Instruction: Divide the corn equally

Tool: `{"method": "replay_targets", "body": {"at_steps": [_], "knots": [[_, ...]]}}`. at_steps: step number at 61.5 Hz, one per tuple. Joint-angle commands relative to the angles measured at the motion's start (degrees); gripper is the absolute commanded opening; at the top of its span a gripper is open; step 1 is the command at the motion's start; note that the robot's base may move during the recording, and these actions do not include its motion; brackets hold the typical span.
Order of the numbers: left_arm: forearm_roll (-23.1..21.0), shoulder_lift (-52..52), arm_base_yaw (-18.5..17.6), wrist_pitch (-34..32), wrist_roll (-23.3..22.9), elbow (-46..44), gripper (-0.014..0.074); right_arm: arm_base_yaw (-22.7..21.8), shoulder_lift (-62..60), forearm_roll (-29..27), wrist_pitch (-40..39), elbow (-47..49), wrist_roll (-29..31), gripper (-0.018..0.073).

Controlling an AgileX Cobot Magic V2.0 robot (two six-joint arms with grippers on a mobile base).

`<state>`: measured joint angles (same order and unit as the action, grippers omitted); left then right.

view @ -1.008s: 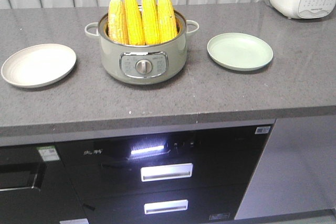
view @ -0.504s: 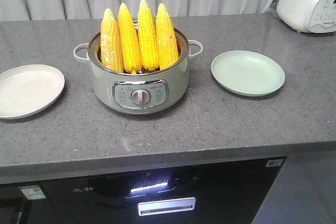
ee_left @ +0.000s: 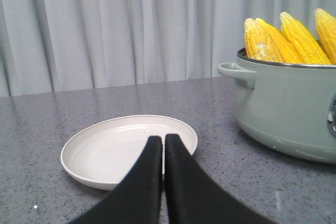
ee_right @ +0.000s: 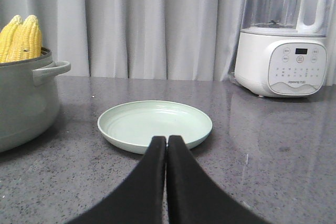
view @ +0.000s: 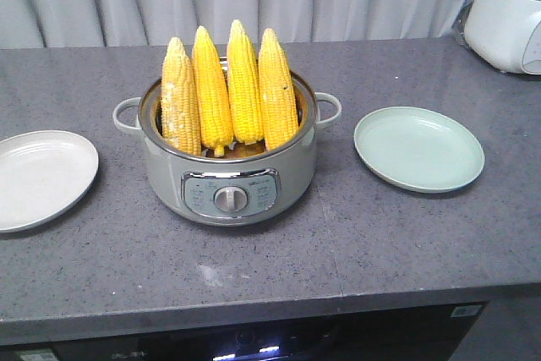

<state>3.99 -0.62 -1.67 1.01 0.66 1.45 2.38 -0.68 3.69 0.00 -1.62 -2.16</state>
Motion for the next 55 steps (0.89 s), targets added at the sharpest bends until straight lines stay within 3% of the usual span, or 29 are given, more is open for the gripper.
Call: {"method": "replay_targets", "body": {"at_steps": [1, 55], "knots": [[-0.5, -0.9, 0.1, -4.3, -0.3, 0.7, -0.0006, -0.1, -0.4, 0.7, -4.1, -0.7, 0.2, -0.0010], [-0.5, -0.9, 0.1, -4.3, -0.3, 0.7, -0.0006, -0.1, -0.4, 0.7, -4.1, -0.7, 0.2, -0.0010]]}}
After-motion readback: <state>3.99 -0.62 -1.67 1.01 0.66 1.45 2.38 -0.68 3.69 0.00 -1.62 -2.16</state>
